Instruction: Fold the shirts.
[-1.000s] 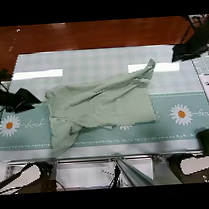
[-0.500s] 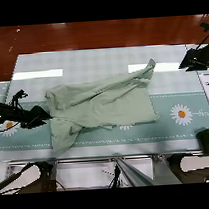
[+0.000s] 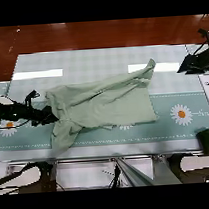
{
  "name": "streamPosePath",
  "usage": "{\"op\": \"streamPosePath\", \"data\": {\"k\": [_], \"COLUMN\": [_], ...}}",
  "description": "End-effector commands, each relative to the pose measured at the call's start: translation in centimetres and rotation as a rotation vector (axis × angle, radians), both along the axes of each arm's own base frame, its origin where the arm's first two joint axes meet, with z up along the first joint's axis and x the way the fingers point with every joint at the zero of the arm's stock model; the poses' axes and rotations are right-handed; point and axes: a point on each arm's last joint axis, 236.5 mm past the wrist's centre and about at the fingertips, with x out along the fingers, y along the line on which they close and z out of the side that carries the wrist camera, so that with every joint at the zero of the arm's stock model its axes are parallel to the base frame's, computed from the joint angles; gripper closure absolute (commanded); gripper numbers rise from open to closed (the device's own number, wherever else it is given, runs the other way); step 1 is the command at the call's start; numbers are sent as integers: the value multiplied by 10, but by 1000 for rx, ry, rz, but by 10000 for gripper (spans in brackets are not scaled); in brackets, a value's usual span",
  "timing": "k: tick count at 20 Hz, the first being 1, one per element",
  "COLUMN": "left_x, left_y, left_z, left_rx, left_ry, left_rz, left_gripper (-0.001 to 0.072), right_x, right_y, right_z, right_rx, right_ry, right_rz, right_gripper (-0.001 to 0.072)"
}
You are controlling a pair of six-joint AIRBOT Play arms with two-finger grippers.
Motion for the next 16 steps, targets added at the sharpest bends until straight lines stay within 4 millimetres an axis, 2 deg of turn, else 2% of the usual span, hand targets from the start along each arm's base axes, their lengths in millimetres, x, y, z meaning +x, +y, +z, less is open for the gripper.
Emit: {"op": "streamPosePath", "data": {"k": [1,3,6,10,12,14,16], "left_x": [-8,-11,-8,-8,-9,-9,-9], "left_y": [-9,-11,-9,-10,-11,-11,-11], "left_z": [0,3,8,13,13,13,13], "left_rx": [-29,-39,-28,-29,-33,-33,-34], "left_ry": [28,16,-19,-38,-36,-36,-44], "left_rz": [-41,-73,-79,-99,-105,-105,-117], "left_gripper": [691,691,691,691,691,691,691], "right_x": [-59,-88,-118,-157,-170,-177,-167], "right_y": [-27,-10,39,82,106,121,130], "right_z": [-32,-45,-54,-87,-92,-104,-122], "right_rx": [1,164,387,472,509,480,422], "right_ry": [205,229,210,312,346,366,342], "right_rz": [-75,-145,-148,-114,-56,-15,-64], "right_gripper": [228,228,225,223,223,223,223]}}
